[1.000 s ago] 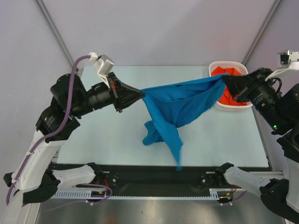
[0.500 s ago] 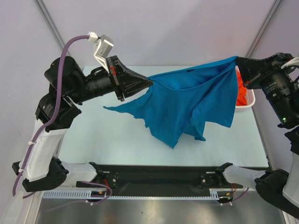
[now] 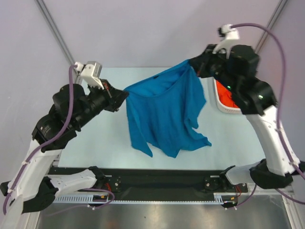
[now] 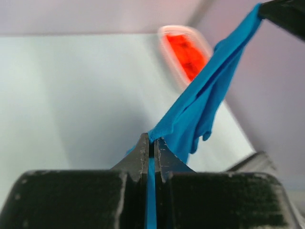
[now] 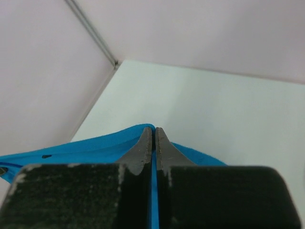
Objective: Fold and stack the t-shirts
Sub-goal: Flatten the tshirt out
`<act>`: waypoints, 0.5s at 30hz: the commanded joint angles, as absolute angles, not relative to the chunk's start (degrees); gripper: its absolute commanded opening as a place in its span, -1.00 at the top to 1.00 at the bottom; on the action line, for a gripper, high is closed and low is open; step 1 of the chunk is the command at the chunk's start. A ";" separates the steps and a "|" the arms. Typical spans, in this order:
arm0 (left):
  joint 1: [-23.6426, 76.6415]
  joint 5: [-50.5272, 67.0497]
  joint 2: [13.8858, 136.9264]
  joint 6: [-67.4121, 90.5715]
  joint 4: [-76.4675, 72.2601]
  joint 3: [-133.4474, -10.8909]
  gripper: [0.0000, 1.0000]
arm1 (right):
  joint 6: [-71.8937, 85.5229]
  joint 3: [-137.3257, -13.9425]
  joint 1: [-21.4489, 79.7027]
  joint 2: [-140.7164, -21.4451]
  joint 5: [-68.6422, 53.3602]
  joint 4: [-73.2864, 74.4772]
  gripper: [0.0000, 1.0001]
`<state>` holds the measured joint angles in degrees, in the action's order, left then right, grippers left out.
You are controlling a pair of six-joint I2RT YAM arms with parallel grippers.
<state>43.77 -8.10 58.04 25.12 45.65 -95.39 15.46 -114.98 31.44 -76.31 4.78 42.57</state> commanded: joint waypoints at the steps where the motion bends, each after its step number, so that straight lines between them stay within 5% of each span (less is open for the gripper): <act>1: 38.70 -24.78 53.18 27.67 55.53 -89.93 0.99 | 15.37 -111.28 29.09 -81.63 7.59 30.51 1.00; 8: 17.61 -15.31 53.17 26.46 52.57 -69.91 0.97 | 18.10 -114.07 29.71 -102.80 -2.72 23.38 0.92; 11: 10.73 -15.63 54.49 26.54 50.63 -67.94 0.91 | 18.98 -125.81 29.53 -114.63 -4.30 30.29 0.15; 12: 10.29 -17.30 55.71 26.37 51.67 -68.81 0.30 | 19.42 -131.78 29.27 -118.26 -5.00 40.94 -0.19; 13: 10.11 -18.88 56.24 26.72 52.81 -69.69 -0.04 | 19.25 -145.67 29.18 -122.48 -4.92 47.31 -0.28; 14: 10.11 -20.55 56.42 26.63 53.34 -70.13 -0.16 | 18.73 -150.16 29.61 -127.48 -4.31 52.68 -0.39; 15: 10.19 -19.87 56.25 26.37 53.09 -69.79 -0.51 | 18.02 -152.29 29.88 -128.57 -3.70 60.22 -0.53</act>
